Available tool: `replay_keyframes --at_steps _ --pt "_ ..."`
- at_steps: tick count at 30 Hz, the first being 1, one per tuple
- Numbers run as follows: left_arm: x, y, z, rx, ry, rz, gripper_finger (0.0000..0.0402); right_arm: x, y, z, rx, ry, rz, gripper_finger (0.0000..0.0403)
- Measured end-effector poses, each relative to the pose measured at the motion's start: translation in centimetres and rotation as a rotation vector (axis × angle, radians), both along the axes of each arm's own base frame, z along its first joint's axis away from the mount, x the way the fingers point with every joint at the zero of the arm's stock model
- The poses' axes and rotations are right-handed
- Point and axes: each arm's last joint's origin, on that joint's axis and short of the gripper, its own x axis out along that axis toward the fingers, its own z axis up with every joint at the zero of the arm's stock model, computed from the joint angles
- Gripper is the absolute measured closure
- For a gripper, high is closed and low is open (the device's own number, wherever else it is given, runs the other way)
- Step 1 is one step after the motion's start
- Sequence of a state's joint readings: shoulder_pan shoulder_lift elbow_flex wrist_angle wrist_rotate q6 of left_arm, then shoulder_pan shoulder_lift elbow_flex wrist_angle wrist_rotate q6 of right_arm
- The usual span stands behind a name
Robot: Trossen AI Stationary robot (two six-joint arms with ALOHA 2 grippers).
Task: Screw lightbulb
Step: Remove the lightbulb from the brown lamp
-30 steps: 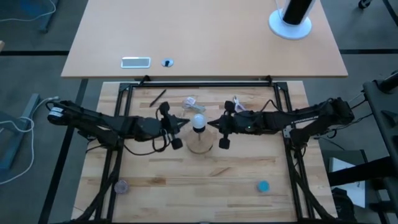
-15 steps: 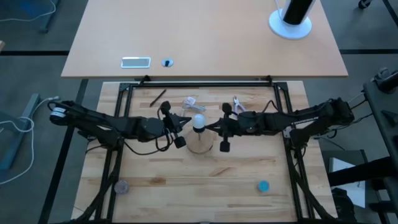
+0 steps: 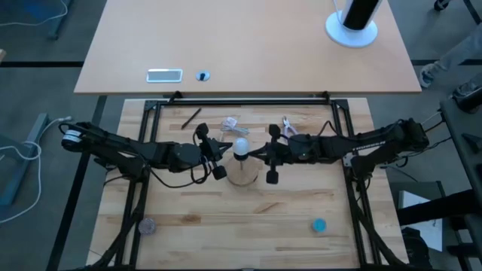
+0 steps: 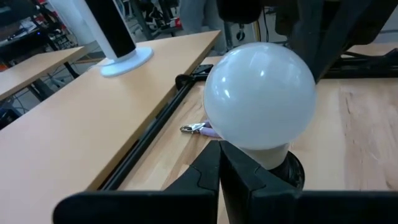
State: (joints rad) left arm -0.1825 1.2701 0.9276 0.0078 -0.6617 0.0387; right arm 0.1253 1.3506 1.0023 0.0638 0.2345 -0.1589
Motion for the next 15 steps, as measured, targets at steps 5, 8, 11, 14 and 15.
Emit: replay_keyframes --at_steps 5,8,11,14,15 --pt "0.0 0.0 -0.01 0.001 0.001 0.0 0.0401 0.02 -0.18 0.0 0.007 -0.001 -0.007 0.0403" --pt "-0.01 0.0 -0.02 0.002 0.002 0.0 0.0401 0.03 -0.31 0.0 0.023 -0.003 -0.017 0.0403" --pt "-0.01 0.0 -0.02 0.003 0.003 -0.001 0.0401 0.03 -0.32 -0.01 0.026 -0.002 -0.018 0.0403" --pt "0.0 0.0 -0.02 0.003 0.003 -0.001 0.0401 0.03 -0.32 -0.02 0.026 -0.001 -0.018 0.0403" --pt "0.0 0.0 -0.02 0.003 0.003 -0.001 0.0401 0.02 -0.33 -0.03 0.026 0.0 -0.018 0.0403"
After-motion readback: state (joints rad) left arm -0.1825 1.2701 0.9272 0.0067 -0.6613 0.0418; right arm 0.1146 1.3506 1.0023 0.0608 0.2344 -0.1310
